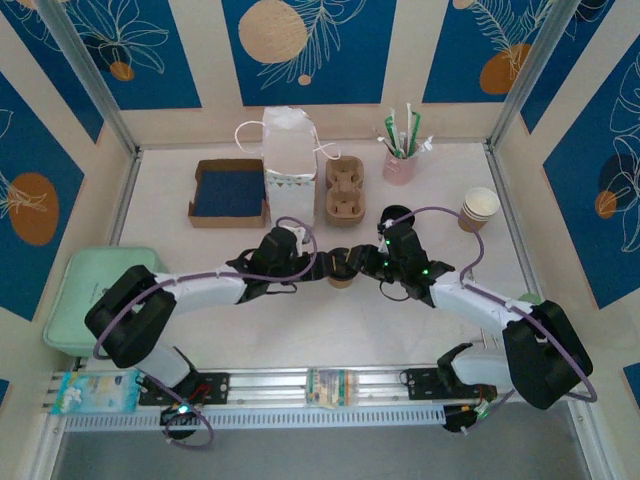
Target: Pack the takeout coffee
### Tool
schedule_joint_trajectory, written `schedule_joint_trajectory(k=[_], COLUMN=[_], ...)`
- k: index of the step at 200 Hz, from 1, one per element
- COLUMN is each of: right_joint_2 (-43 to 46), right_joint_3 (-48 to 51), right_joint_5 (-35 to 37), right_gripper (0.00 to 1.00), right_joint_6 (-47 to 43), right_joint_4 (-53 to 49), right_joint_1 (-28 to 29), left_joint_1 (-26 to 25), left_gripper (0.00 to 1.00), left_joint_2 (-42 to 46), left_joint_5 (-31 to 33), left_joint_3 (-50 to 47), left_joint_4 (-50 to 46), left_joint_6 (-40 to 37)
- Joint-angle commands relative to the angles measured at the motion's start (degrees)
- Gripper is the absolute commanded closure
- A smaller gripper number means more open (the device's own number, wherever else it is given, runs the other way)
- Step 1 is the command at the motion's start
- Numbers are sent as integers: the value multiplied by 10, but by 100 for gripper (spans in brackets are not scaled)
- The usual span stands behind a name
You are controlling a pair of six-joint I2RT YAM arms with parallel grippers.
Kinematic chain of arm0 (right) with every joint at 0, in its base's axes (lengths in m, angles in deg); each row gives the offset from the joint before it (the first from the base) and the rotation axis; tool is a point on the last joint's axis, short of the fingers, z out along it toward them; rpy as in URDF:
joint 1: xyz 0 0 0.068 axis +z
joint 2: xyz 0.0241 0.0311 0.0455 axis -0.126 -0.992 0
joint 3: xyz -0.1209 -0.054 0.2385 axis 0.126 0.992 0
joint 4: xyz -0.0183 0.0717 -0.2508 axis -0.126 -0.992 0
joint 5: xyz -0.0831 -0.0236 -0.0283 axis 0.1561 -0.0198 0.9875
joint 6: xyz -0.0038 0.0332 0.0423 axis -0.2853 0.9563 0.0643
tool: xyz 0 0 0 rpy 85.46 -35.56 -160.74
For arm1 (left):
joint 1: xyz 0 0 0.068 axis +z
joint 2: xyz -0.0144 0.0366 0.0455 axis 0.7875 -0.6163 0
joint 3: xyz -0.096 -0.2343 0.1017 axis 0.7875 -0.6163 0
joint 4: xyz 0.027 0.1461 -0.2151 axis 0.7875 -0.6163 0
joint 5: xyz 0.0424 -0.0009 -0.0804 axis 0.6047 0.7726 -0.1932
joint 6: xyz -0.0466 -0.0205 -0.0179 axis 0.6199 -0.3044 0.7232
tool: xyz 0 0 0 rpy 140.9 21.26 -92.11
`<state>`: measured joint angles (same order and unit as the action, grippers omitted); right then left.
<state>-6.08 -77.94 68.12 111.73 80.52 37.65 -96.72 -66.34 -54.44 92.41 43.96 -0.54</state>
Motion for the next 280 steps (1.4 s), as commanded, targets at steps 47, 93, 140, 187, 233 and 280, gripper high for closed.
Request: schedule_joint_trajectory(k=[47, 93, 140, 187, 233, 280], right_joint_2=[-16, -6, 4, 3, 6, -13], right_joint_3=[7, -22, -63, -117, -180, -273], right_joint_5=[21, 21, 33, 59, 79, 102], right_gripper=[53, 48, 41, 28, 18, 1], right_joint_6=[-28, -37, -54, -77, -95, -94], right_joint_4=[-202, -227, -265, -317, -368, -441], right_joint_1=[8, 7, 6, 4, 7, 29], left_joint_1=[17, 25, 34, 41, 44, 63], left_gripper=[40, 38, 33, 17, 10, 8], left_joint_2=[-56, -71, -72, -61, -22, 47], left_joint_5=[15, 0, -11, -29, -45, -28], left_joint_3=[56, 99, 130, 158, 183, 177], left_joint_4=[-157, -171, -178, -182, -182, -212], left_joint_6=[-52, -65, -68, -65, -52, -50])
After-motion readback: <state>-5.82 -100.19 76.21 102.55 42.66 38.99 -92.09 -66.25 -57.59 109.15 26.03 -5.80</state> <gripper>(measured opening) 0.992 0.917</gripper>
